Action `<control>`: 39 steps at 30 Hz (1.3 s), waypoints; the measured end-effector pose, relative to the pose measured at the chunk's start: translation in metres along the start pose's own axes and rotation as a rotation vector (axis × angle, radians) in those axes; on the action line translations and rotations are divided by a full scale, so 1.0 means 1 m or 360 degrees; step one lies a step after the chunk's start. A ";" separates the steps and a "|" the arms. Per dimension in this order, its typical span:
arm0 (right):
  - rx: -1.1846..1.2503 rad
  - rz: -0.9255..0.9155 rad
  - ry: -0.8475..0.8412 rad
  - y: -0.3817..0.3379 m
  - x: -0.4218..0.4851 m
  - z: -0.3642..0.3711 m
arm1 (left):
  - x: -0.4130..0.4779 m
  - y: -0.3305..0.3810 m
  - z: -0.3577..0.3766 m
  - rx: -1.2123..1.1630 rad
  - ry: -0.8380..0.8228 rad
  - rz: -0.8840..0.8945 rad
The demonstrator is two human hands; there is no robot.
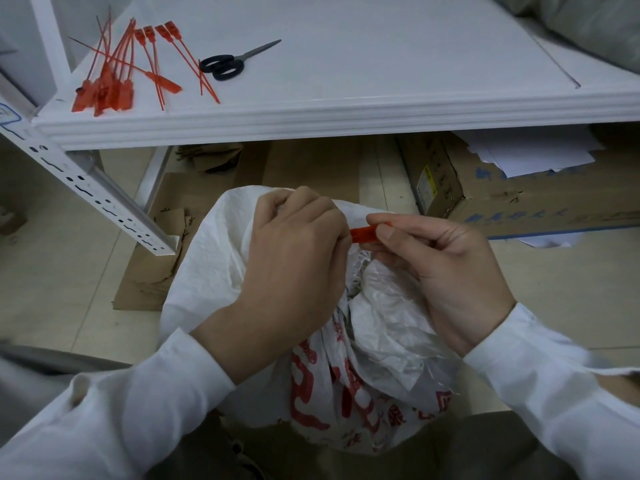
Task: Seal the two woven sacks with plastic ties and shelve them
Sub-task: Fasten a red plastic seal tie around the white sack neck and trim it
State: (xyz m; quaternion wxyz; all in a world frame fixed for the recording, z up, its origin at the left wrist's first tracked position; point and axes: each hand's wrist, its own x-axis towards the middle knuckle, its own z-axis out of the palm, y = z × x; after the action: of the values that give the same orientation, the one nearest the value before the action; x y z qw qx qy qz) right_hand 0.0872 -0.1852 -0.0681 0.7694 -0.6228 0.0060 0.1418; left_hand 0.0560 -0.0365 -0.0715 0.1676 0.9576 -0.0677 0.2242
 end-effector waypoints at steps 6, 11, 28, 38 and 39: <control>-0.0325 -0.0292 0.0039 0.003 -0.004 0.001 | -0.003 0.004 0.002 0.0021 0.0034 0.0002; -0.0453 -0.0434 0.0070 0.004 -0.008 0.004 | -0.009 0.006 0.004 0.0048 0.0074 0.0046; -0.0195 -0.0241 0.0191 0.001 -0.006 0.011 | -0.005 0.007 0.001 0.0067 0.0079 -0.0013; -0.0044 -0.0195 0.0235 0.003 -0.006 0.014 | -0.005 0.009 0.002 0.0135 0.0043 -0.0019; -0.0007 -0.0168 0.0235 0.003 -0.006 0.014 | -0.005 0.009 0.002 0.0137 0.0049 -0.0020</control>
State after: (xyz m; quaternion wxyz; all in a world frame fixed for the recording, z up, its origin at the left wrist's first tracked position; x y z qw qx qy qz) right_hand 0.0787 -0.1726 -0.0663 0.7720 -0.6326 0.0295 0.0547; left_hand 0.0510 -0.0449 -0.0727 0.1286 0.9608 -0.0496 0.2406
